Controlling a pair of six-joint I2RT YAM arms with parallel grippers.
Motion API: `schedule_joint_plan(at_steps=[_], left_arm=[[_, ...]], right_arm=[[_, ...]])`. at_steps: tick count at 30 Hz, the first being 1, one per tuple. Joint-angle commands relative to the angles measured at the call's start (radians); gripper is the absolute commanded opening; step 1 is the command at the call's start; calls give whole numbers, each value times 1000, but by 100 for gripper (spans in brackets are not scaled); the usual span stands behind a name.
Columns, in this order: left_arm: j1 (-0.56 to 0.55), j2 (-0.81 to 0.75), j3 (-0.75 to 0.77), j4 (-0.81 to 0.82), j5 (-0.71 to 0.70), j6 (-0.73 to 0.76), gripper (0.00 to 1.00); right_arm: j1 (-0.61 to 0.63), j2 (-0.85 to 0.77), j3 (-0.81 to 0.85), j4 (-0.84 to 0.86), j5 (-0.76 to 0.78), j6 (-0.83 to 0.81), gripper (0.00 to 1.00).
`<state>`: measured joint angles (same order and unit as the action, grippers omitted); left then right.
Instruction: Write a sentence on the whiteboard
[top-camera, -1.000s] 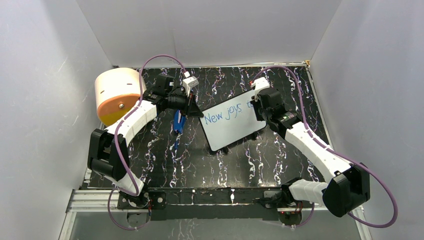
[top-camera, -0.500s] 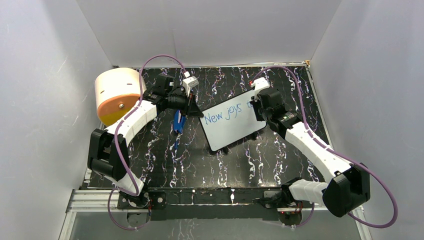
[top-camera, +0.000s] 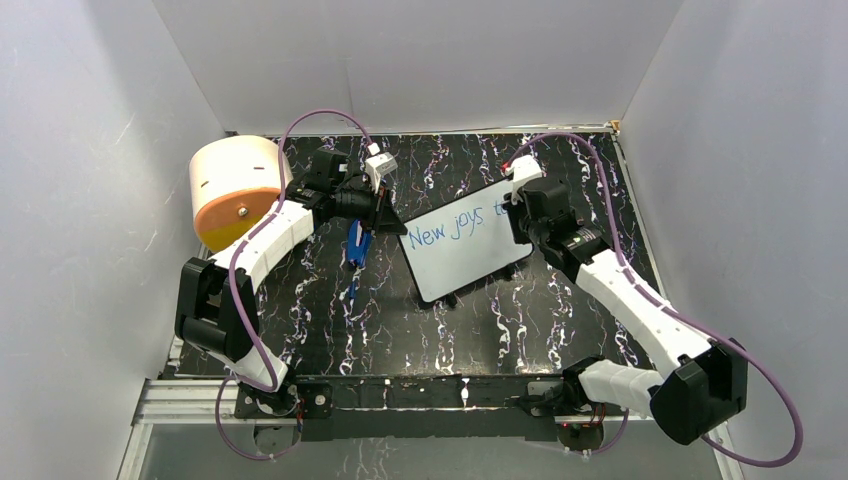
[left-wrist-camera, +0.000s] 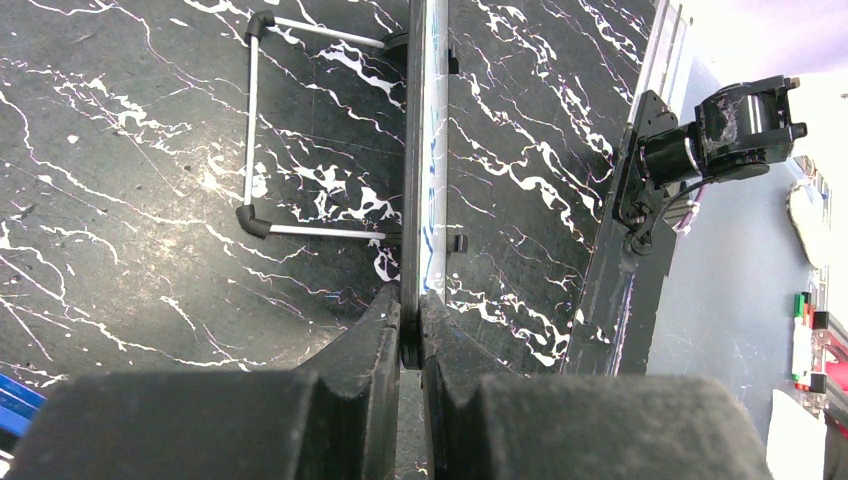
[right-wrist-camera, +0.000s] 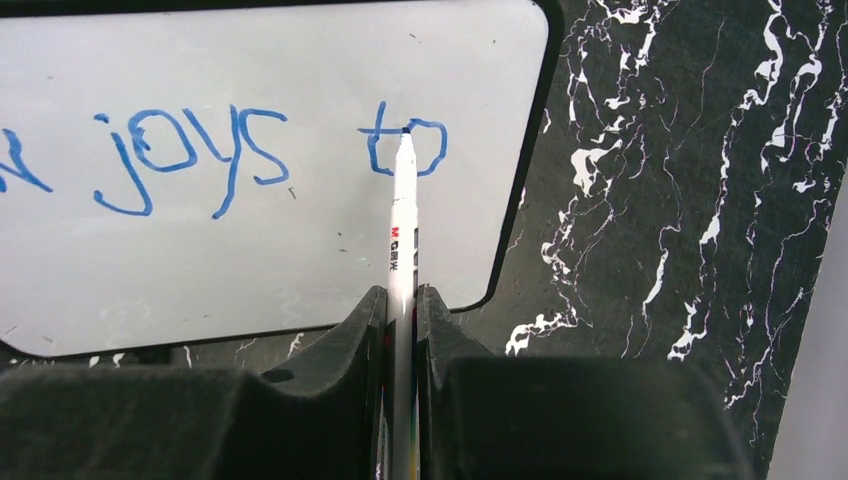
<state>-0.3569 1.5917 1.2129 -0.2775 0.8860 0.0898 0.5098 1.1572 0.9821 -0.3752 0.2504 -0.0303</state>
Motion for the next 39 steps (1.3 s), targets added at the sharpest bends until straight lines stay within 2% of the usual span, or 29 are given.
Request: schedule_joint_plan(at_steps=[1,15,26,39], left_arm=[[-5,13,7,-58,-66,47,0],[-5,3,5,-49,-85,39,0],[-5,-23,-7,-23,-104,29,0],[-5,-24,-14,-8,-119,18,0]], right_arm=[[-2,-59,17,-15,-22,20,0],[81,-133,-45,-77,-63,132,0],[291,-126,-63,-119,99,265,0],[397,-92,-53,-165,123,387,0]])
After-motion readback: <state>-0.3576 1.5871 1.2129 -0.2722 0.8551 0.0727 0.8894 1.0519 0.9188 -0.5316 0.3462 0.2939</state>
